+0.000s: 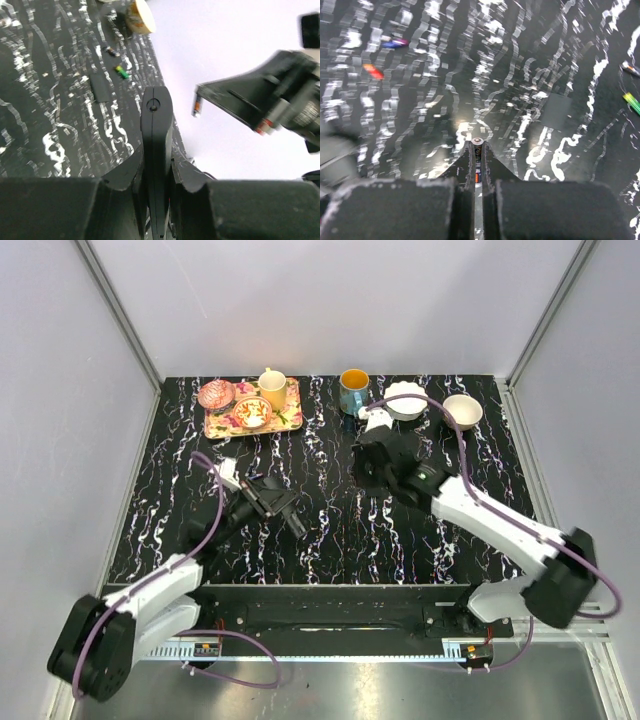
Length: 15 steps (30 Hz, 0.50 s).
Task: Load the batteries into the remote control
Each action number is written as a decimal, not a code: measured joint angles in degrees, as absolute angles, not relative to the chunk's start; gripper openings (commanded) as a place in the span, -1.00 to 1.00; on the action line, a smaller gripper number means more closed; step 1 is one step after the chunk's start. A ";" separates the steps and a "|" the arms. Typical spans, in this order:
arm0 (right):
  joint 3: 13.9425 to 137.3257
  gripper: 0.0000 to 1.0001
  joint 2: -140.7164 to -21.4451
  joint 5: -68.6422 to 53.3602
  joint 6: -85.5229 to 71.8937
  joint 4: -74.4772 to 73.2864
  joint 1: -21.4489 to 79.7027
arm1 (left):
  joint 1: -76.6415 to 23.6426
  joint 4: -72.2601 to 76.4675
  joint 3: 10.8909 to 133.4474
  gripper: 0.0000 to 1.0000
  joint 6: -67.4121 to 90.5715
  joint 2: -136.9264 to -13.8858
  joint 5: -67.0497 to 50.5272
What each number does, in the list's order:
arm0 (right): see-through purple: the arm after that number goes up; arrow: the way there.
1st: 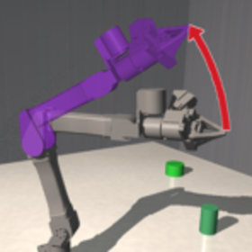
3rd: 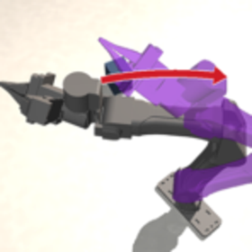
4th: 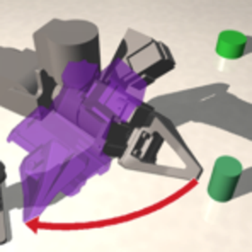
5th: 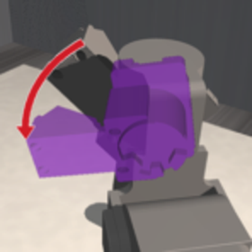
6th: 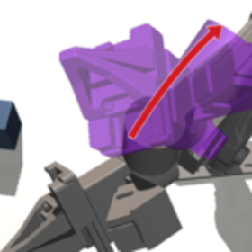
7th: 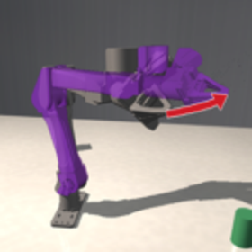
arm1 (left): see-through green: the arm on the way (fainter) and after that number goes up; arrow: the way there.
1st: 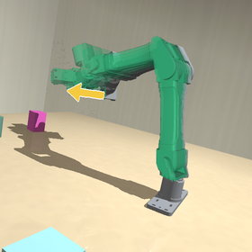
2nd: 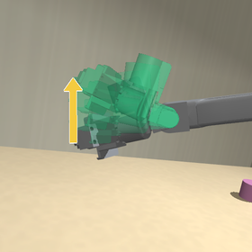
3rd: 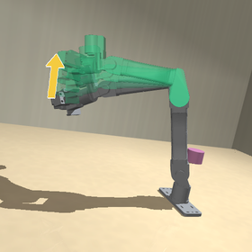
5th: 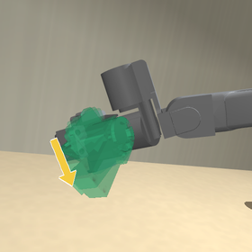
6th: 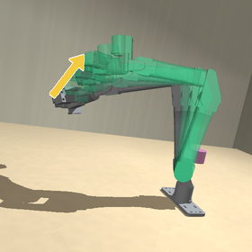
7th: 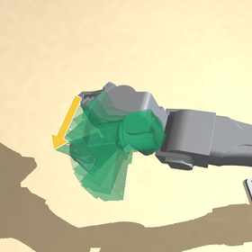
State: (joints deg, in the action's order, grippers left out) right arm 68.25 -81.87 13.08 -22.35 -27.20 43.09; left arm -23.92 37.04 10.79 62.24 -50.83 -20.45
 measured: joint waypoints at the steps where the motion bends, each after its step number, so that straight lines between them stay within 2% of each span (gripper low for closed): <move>1: 67.81 -1.00 -78.52 14.06 -22.33 -26.65 45.06 | -24.36 38.94 11.81 -1.00 62.43 -52.77 -20.91; 7: 65.08 -1.00 -68.12 18.24 -22.11 -23.57 52.95 | -26.89 53.58 15.88 -1.00 65.45 -65.76 -23.57; 11: 63.59 -1.00 -67.02 19.05 -21.12 -23.35 54.57 | -27.75 65.10 17.67 -1.00 70.37 -76.51 -24.86; 15: 63.55 -1.00 -66.96 18.96 -19.55 -22.55 56.55 | -28.36 68.36 20.18 -1.00 74.78 -84.27 -25.17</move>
